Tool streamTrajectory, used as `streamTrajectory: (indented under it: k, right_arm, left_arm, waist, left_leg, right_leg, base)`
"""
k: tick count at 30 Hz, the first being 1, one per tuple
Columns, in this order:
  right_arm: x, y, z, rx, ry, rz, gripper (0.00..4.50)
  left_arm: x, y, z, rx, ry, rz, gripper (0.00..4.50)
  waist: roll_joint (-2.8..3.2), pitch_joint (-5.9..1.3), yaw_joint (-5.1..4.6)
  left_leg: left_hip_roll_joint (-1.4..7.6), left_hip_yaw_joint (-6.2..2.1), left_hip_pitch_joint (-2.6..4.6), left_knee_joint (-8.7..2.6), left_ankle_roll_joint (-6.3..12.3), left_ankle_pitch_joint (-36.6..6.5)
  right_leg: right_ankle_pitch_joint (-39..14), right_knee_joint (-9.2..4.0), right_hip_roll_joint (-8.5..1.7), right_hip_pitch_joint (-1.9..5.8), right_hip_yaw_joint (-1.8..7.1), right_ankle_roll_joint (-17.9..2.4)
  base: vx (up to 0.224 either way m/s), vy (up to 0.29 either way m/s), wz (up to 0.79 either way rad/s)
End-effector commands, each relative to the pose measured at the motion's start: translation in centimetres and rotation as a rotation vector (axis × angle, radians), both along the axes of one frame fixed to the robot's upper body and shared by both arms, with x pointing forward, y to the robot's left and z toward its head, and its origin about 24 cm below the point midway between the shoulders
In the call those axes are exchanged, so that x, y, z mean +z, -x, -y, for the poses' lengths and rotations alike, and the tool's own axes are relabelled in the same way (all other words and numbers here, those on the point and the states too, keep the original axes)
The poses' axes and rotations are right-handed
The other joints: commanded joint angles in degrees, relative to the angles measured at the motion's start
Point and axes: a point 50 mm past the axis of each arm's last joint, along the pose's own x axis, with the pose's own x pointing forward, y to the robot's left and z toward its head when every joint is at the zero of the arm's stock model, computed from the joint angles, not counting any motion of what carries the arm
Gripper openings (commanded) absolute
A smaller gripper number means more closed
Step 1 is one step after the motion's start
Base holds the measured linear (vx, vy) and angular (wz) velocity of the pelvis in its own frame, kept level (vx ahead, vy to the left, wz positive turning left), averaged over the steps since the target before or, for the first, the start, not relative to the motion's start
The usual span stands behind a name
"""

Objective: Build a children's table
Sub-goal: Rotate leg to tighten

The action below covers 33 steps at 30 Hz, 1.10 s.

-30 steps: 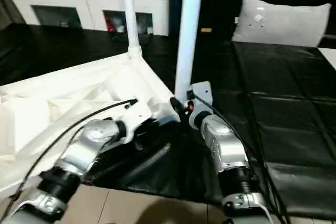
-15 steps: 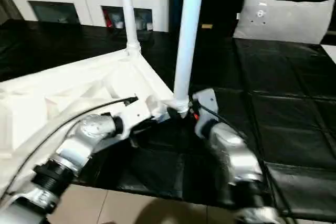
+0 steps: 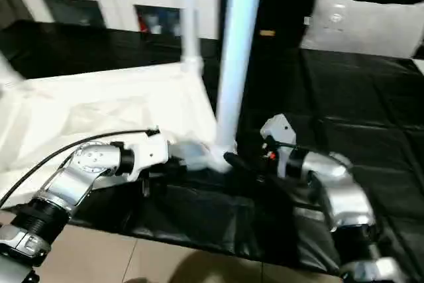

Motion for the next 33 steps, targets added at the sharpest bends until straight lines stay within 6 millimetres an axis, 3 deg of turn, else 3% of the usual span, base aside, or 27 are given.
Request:
streamTrajectory:
  k: [1, 16, 17, 33]
  right_arm:
    - [0.0, 0.3, -0.2, 0.075, 0.013, -0.007, 4.45]
    - [-1.1, 1.3, -1.0, 0.227, 0.03, -0.115, 4.45]
    - [-1.1, 1.3, -1.0, 0.228, 0.03, -0.117, 4.2]
    - [-1.4, 1.3, -1.5, 0.232, -0.026, -0.181, 2.89]
  left_arm:
    - [-0.5, 0.7, 0.1, -0.103, -0.043, -0.044, 0.0]
    - [-0.4, 1.1, 0.3, -0.175, -0.039, -0.054, 0.0]
    - [-0.4, 1.1, 0.3, -0.174, -0.039, -0.054, 0.0]
    - [-0.6, 1.1, 0.1, -0.166, -0.042, -0.057, 0.0]
  waist:
    - [-0.75, -3.11, 0.23]
    - [-0.96, -3.26, 1.16]
    - [-0.94, -3.26, 1.17]
    - [-1.1, -3.29, 1.27]
  left_leg:
    - [2.61, -0.26, -0.26, -3.18, 5.52, -4.93]
    - [2.62, -0.24, -0.27, -3.01, 5.28, -4.25]
    - [2.64, -0.26, -0.27, -3.01, 5.37, -4.04]
    - [2.65, -0.22, -0.27, -2.93, 5.37, -3.5]
  right_leg:
    - [-2.57, -3.71, -5.29, 3.28, 3.48, -11.91]
    - [-2.61, -3.53, -5.23, 3.21, 3.46, -11.27]
    - [-2.53, -3.52, -5.18, 3.18, 3.42, -11.26]
    - [-3.11, -3.45, -5.18, 3.13, 3.35, -11.03]
  base:
    - [0.0, 0.0, 0.0]
    - [0.0, 0.0, 0.0]
    - [0.0, 0.0, 0.0]
    - [0.0, 0.0, 0.0]
